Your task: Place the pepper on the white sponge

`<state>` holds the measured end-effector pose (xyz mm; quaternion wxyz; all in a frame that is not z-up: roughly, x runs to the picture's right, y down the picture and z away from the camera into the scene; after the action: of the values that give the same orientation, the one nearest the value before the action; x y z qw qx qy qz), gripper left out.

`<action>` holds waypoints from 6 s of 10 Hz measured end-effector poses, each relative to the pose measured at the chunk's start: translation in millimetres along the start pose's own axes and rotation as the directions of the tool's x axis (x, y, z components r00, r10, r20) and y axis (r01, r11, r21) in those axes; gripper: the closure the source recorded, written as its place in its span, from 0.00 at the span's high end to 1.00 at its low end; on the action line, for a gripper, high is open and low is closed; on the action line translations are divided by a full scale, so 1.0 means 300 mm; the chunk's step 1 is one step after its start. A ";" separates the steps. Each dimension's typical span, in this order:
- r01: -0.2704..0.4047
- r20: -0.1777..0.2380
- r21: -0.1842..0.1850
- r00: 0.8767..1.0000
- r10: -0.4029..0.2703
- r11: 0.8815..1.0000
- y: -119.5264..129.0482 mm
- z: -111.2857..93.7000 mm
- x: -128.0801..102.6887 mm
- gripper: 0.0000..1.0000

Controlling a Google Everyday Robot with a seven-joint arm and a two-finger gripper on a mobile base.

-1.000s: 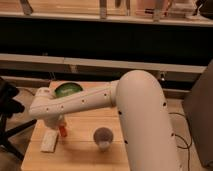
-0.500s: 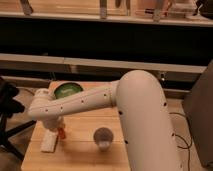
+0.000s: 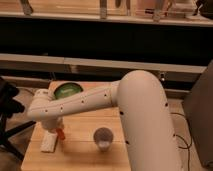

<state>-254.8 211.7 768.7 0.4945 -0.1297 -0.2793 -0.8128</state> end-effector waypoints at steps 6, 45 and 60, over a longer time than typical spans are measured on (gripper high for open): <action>0.026 0.006 0.018 1.000 -0.026 0.999 -0.024 0.000 -0.012 0.00; 0.150 0.052 0.062 0.987 -0.153 0.987 -0.103 0.041 -0.019 0.44; 0.206 0.075 0.065 0.975 -0.211 0.976 -0.114 0.055 -0.011 0.40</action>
<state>-284.4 235.7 769.2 0.3979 -0.1187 -0.3344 -0.8460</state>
